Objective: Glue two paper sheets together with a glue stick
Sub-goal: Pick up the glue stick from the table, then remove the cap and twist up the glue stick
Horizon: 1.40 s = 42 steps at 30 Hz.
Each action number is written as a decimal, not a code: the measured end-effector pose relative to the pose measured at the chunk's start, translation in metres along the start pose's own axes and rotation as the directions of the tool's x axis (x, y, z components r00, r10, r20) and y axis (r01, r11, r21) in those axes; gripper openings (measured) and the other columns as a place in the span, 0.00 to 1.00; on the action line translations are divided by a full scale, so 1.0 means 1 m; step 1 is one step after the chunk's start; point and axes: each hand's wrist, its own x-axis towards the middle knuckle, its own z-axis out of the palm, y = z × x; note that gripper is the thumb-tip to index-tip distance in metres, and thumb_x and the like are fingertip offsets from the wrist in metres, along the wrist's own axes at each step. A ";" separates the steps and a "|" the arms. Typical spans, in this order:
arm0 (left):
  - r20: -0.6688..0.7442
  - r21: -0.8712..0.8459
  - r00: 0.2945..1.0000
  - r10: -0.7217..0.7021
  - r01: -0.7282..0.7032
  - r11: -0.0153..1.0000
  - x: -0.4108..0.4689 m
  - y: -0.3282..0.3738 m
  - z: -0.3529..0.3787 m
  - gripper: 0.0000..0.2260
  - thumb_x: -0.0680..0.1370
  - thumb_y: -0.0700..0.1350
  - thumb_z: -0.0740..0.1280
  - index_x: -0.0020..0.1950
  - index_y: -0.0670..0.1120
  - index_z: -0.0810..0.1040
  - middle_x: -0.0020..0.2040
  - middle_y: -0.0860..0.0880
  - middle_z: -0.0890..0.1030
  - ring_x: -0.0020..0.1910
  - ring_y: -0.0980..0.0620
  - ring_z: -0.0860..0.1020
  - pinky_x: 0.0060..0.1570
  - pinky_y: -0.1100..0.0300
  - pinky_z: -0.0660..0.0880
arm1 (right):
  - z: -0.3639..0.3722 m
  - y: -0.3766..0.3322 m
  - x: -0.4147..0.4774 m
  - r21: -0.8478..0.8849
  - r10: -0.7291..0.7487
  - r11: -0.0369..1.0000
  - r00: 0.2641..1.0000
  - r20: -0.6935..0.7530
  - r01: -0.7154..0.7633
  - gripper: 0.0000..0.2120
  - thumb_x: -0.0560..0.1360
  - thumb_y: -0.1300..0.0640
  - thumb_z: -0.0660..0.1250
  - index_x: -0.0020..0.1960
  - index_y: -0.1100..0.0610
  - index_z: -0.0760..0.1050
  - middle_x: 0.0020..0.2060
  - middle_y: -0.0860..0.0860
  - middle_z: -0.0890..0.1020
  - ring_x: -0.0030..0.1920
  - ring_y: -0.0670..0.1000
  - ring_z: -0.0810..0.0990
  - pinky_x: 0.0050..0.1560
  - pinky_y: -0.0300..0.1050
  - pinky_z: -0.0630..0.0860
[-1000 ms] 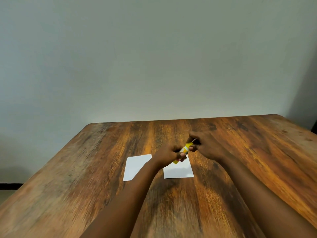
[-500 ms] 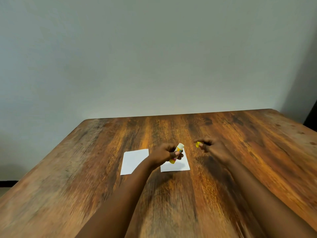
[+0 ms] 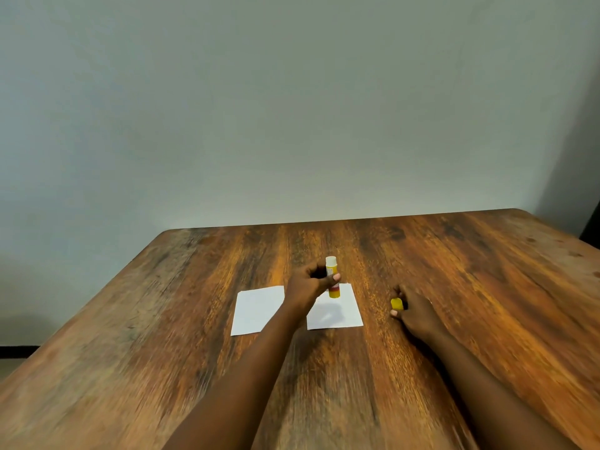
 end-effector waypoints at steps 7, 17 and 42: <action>-0.066 0.010 0.998 0.016 -0.015 1.000 0.000 0.003 -0.003 0.16 0.74 0.42 0.71 0.60 0.41 0.79 0.59 0.44 0.81 0.55 0.48 0.79 0.56 0.56 0.75 | 0.001 -0.002 -0.003 0.010 0.017 1.000 0.999 -0.043 -0.016 0.21 0.71 0.67 0.69 0.63 0.60 0.71 0.62 0.58 0.76 0.60 0.57 0.75 0.56 0.47 0.71; -0.096 -0.100 0.995 0.014 -0.023 0.995 0.000 0.026 0.011 0.10 0.71 0.45 0.74 0.50 0.44 0.81 0.47 0.48 0.84 0.47 0.51 0.83 0.45 0.63 0.78 | 0.035 -0.071 -0.040 0.291 -0.336 0.848 0.874 -0.350 0.442 0.11 0.74 0.58 0.68 0.56 0.53 0.76 0.46 0.38 0.79 0.45 0.40 0.78 0.39 0.20 0.71; -0.100 -0.111 0.993 0.064 -0.075 0.991 -0.012 0.054 0.008 0.14 0.76 0.39 0.68 0.60 0.36 0.79 0.58 0.40 0.81 0.58 0.46 0.78 0.58 0.54 0.73 | 0.013 -0.095 -0.027 0.885 -0.163 0.160 0.872 0.461 -0.438 0.19 0.81 0.53 0.52 0.43 0.63 0.75 0.25 0.54 0.77 0.21 0.45 0.72 0.22 0.34 0.71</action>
